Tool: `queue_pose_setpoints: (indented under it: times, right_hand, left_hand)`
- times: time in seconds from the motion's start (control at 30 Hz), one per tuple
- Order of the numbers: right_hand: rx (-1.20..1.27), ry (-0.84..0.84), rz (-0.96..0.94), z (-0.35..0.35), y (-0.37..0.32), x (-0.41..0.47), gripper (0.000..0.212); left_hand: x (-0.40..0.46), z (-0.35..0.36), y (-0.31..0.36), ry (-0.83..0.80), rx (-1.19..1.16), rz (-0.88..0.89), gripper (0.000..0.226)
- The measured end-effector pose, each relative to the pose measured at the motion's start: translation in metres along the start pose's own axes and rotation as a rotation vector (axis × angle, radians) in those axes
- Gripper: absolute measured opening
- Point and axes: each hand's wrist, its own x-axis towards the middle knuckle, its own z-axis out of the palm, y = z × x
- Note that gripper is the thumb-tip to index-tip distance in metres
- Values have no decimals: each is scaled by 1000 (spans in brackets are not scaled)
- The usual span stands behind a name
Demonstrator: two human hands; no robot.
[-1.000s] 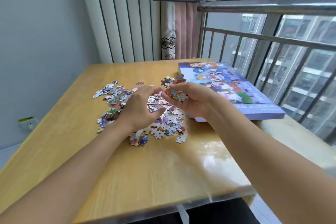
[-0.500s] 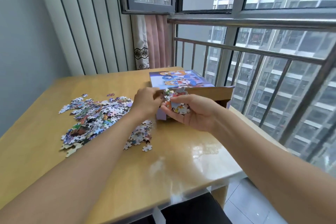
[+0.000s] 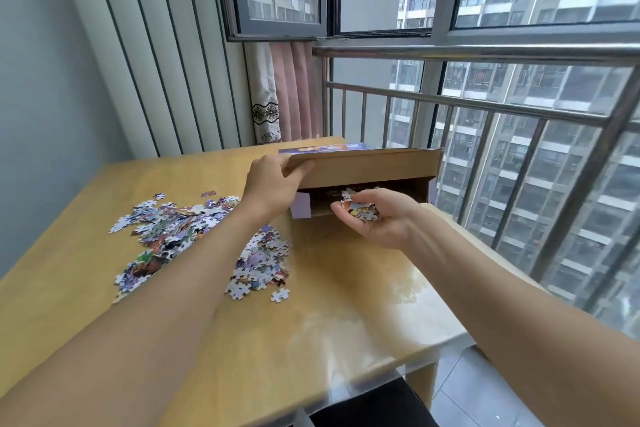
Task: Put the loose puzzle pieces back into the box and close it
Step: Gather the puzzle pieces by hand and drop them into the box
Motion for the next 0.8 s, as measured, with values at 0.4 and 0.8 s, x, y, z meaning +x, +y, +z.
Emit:
queue_pose_setpoints:
  times: [0.4, 0.8]
  right_hand:
    - [92, 26, -70, 22, -11, 20, 55]
    - [-507, 108, -278, 25, -37, 17, 24]
  left_hand:
    - [1, -1, -3, -36, -58, 2, 22]
    - [18, -13, 13, 30, -251, -34, 11]
